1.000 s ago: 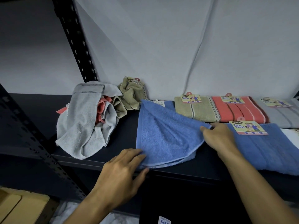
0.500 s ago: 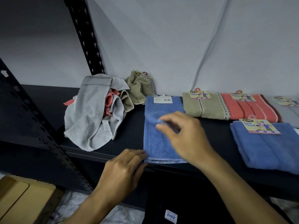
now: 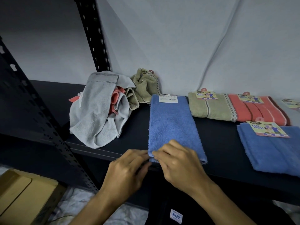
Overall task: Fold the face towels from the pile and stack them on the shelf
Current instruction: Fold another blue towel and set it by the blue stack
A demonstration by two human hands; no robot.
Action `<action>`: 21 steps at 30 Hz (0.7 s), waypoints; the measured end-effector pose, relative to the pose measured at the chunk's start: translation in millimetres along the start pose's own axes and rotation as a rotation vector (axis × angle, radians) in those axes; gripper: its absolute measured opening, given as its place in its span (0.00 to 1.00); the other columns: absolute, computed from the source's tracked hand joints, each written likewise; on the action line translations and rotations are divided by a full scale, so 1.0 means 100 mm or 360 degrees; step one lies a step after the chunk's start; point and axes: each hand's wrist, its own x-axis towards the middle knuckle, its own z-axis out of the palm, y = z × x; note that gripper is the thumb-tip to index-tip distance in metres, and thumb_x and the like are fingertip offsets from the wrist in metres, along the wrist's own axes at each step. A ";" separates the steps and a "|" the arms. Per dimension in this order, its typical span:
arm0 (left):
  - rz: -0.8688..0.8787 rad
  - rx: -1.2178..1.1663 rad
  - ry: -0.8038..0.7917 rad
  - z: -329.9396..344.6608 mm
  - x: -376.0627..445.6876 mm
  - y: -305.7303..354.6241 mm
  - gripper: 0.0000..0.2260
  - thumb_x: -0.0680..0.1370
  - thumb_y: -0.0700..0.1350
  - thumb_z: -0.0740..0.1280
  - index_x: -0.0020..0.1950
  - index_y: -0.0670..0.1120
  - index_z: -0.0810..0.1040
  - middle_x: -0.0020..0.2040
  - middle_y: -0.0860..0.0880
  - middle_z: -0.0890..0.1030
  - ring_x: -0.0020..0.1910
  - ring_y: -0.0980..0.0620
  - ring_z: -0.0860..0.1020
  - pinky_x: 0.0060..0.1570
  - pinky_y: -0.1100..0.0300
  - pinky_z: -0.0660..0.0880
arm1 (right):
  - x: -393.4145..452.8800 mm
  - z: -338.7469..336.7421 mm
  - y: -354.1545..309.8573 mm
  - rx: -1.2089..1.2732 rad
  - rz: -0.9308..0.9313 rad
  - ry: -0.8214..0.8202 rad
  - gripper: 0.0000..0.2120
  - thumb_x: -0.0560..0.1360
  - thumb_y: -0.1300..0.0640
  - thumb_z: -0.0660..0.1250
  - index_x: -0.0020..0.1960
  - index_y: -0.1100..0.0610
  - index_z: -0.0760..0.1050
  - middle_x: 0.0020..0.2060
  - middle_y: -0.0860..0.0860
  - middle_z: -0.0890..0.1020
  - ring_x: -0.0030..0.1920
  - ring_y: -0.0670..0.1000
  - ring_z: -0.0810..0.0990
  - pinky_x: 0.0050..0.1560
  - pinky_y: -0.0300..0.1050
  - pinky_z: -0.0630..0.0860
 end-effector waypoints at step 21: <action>0.0119 -0.0004 -0.0160 -0.07 0.16 0.01 0.08 0.78 0.48 0.69 0.53 0.47 0.85 0.55 0.54 0.82 0.54 0.56 0.80 0.35 0.59 0.80 | -0.66 -0.45 0.55 0.0153 0.0552 -0.0079 0.14 0.72 0.60 0.73 0.57 0.55 0.82 0.53 0.42 0.76 0.54 0.42 0.74 0.53 0.33 0.70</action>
